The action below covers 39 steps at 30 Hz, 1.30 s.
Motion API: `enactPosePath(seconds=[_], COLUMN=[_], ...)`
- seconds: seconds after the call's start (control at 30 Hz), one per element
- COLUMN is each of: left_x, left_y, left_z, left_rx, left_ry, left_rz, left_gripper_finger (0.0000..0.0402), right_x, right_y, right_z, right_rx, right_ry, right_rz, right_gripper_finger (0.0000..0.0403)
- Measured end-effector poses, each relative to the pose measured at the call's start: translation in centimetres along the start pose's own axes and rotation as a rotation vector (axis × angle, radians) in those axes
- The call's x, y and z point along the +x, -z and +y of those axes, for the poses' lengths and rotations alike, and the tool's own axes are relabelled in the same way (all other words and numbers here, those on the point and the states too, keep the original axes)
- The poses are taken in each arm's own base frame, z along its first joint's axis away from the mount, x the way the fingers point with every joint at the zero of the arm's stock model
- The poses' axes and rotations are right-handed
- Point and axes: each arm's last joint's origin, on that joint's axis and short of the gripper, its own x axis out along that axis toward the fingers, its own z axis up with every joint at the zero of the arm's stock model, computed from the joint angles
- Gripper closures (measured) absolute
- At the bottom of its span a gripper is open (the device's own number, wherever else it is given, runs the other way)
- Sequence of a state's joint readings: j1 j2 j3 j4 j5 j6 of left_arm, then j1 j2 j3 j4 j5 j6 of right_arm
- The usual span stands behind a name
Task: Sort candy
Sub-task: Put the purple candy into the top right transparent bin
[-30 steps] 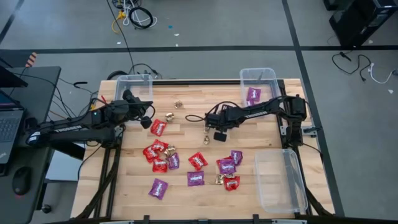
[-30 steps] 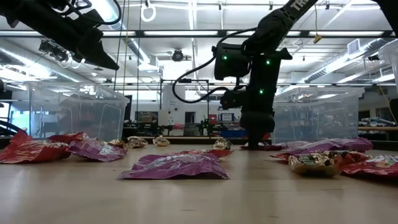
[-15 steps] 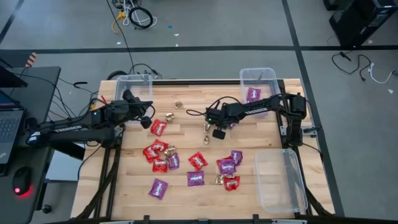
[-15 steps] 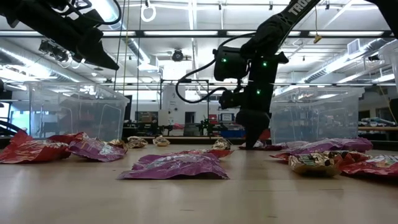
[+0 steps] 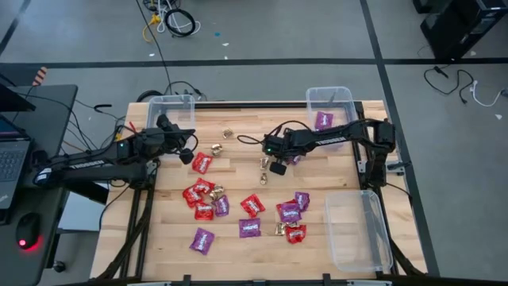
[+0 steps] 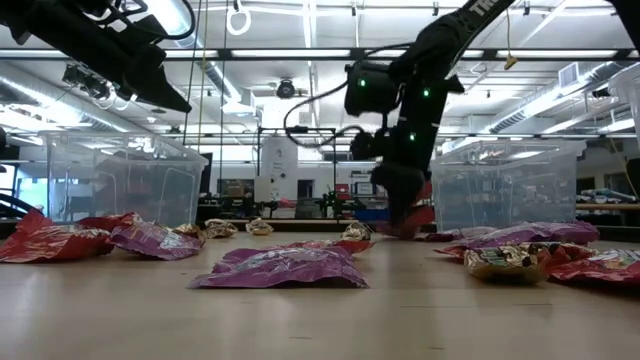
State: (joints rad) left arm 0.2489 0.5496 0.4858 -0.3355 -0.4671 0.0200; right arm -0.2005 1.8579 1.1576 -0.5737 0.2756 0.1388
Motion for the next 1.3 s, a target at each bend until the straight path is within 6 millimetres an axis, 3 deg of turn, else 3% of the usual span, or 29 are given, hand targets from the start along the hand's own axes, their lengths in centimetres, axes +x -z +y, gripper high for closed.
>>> enactPosePath(seconds=[0.47, 0.7, 1.1, 1.3], left_x=[0.0, 0.0, 0.0, 0.0], left_y=[0.0, 0.0, 0.1, 0.2], left_z=[0.0, 0.0, 0.0, 0.0], left_rx=[0.001, 0.001, 0.007, 0.010], left_ry=[0.000, 0.000, 0.001, 0.000], left_rz=[0.000, 0.001, 0.009, 0.016], left_gripper_finger=[0.0393, 0.0393, 0.0393, 0.0393], right_x=[-4.6, -3.7, -1.8, -0.6], right_y=[-0.8, -0.3, -0.1, 0.2], right_z=[-1.1, 0.7, 1.6, 1.6], right_rx=[0.099, -0.106, -0.103, -0.090], right_ry=[-0.063, -0.059, 0.012, 0.045], right_rz=[-0.150, -0.183, -0.149, -0.105], right_gripper_finger=[0.0402, 0.0372, 0.0247, 0.0204])
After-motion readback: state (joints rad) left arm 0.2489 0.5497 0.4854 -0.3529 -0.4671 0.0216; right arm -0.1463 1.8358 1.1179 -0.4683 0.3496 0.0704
